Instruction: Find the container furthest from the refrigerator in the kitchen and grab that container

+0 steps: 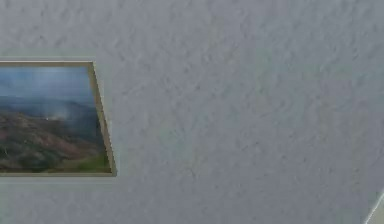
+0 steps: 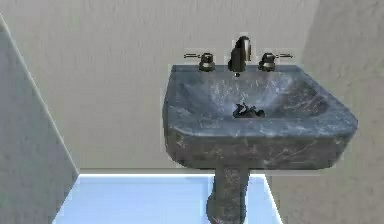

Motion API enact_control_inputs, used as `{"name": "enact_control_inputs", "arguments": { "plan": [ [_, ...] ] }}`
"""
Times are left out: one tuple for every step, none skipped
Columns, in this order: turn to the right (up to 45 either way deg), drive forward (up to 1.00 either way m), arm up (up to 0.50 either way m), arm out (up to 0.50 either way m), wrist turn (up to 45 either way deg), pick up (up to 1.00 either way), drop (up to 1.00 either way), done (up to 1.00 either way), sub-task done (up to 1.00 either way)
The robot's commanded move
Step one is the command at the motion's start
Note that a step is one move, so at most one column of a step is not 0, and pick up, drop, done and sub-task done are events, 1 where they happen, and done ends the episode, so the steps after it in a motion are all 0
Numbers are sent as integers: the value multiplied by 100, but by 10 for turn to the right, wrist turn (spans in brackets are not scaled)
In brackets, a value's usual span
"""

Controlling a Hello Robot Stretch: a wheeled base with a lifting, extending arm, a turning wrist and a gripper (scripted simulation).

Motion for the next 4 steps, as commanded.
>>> {"name": "enact_control_inputs", "arguments": {
  "plan": [
    [-450,0,0,0,0,0,0,0,0],
    [-180,0,0,0,0,0,0,0,0],
    [0,65,0,0,0,0,0,0,0],
    [-240,0,0,0,0,0,0,0,0]
  ]
}}
